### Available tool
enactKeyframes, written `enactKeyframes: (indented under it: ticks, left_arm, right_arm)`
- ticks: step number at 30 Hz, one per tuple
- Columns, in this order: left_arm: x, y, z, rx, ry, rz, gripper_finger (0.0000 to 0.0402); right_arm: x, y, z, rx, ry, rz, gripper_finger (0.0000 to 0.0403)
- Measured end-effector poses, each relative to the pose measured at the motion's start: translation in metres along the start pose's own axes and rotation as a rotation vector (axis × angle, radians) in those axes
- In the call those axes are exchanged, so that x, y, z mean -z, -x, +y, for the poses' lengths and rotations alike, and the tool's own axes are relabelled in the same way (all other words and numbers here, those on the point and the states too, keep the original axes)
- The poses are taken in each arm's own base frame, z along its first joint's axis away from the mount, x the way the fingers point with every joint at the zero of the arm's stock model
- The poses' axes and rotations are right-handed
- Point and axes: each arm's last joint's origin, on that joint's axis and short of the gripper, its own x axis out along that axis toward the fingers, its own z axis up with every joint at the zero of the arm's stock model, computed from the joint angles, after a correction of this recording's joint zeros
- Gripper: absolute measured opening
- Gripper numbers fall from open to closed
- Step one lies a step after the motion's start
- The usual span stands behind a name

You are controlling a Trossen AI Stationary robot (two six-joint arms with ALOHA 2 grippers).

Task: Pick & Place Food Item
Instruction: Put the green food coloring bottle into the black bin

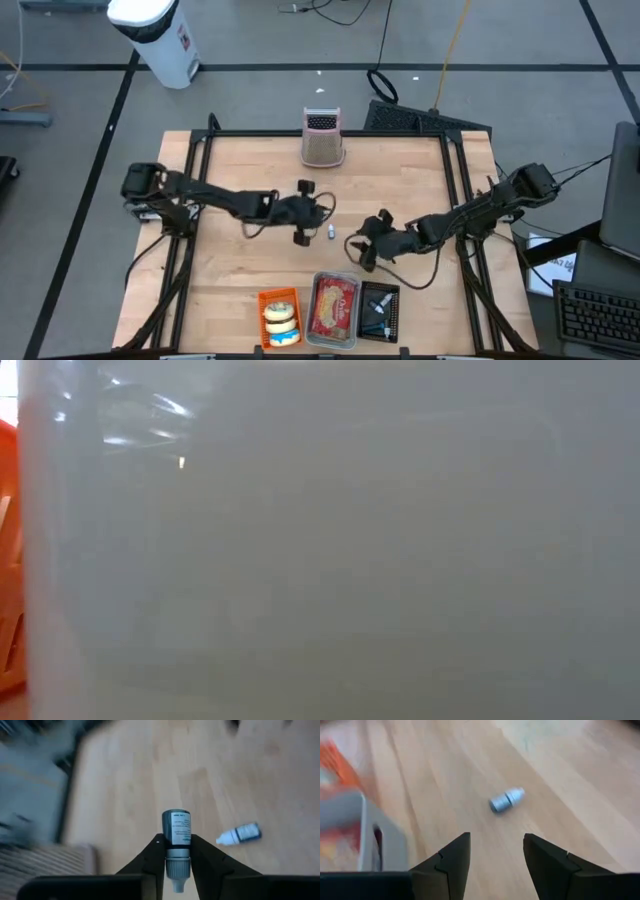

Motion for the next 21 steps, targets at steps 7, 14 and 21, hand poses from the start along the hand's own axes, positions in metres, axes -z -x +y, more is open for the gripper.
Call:
enactKeyframes:
  ticks: [7, 14, 21]
  left_arm:
    - [-0.026, 0.030, -0.022, -0.157, -0.220, -0.068, 0.0058]
    - [-0.033, 0.037, -0.031, -0.203, -0.257, -0.090, 0.0068]
    - [-0.034, 0.037, -0.029, -0.223, -0.251, -0.091, 0.0061]
  right_arm:
    - [-0.008, -0.010, -0.023, -0.243, -0.221, -0.436, 0.0171]
    - [-0.031, -0.019, -0.025, -0.308, -0.133, -0.540, 0.0188]
    - [-0.048, -0.020, -0.026, -0.348, -0.116, -0.558, 0.0247]
